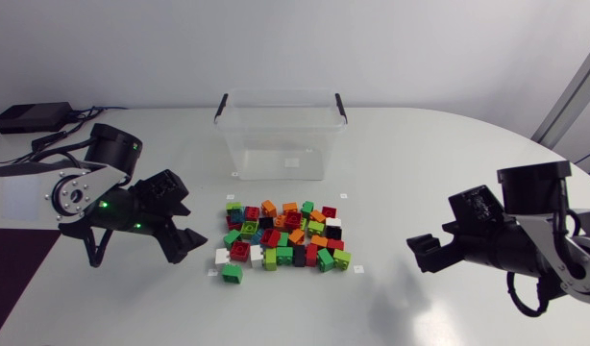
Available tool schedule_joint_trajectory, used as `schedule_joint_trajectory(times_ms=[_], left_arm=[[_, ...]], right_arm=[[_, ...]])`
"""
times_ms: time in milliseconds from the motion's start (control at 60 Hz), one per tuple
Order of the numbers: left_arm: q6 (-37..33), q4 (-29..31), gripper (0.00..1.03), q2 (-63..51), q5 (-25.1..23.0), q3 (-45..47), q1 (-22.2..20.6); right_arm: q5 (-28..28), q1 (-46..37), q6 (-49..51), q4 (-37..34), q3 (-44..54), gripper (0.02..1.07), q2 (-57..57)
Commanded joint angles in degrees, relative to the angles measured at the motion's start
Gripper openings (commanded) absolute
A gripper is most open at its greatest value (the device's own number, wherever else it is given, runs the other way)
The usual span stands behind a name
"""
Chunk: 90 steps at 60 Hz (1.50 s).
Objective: Place the duplo bricks in the container
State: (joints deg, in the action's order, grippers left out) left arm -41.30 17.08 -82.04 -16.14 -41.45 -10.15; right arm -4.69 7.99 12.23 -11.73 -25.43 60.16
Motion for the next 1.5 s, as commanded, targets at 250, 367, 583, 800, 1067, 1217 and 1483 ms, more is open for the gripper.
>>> schedule_joint_trajectory(times_ms=[250, 367, 583, 800, 1067, 1217, 1483], left_arm=[[-16.4, 2.6, 0.93, -5.7, -4.9, 2.3, 0.7], [-20.8, 2.6, 0.93, -6.7, -8.2, 3.4, 0.7], [-25.1, 2.6, 0.92, -10.0, -12.1, 3.3, 0.3], [-26.4, 2.6, 0.87, -13.8, -14.9, 0.8, -0.4], [-26.7, 2.4, 0.79, -16.9, -18.2, -2.4, -0.8], [-26.6, 2.2, 0.57, -17.5, -18.8, -3.5, -1.0], [-27.6, 2.3, 0.51, -18.7, -19.1, -3.5, -1.3]], right_arm=[[-0.3, 2.1, 16.4, -8.8, -4.9, 1.02, 10.2], [-6.2, 2.2, 17.9, -7.0, -4.1, 1.02, 6.9], [-12.5, 5.2, 19.6, -8.8, -3.9, 1.02, 3.1], [-13.4, 9.1, 21.5, -8.5, -4.4, 1.02, 4.1], [-14.1, 10.6, 23.0, -3.1, -4.0, 1.02, 10.2], [-14.2, 10.6, 24.5, -0.9, -4.5, 1.02, 14.5], [-14.2, 10.9, 24.9, -0.3, -6.4, 1.02, 18.1]])
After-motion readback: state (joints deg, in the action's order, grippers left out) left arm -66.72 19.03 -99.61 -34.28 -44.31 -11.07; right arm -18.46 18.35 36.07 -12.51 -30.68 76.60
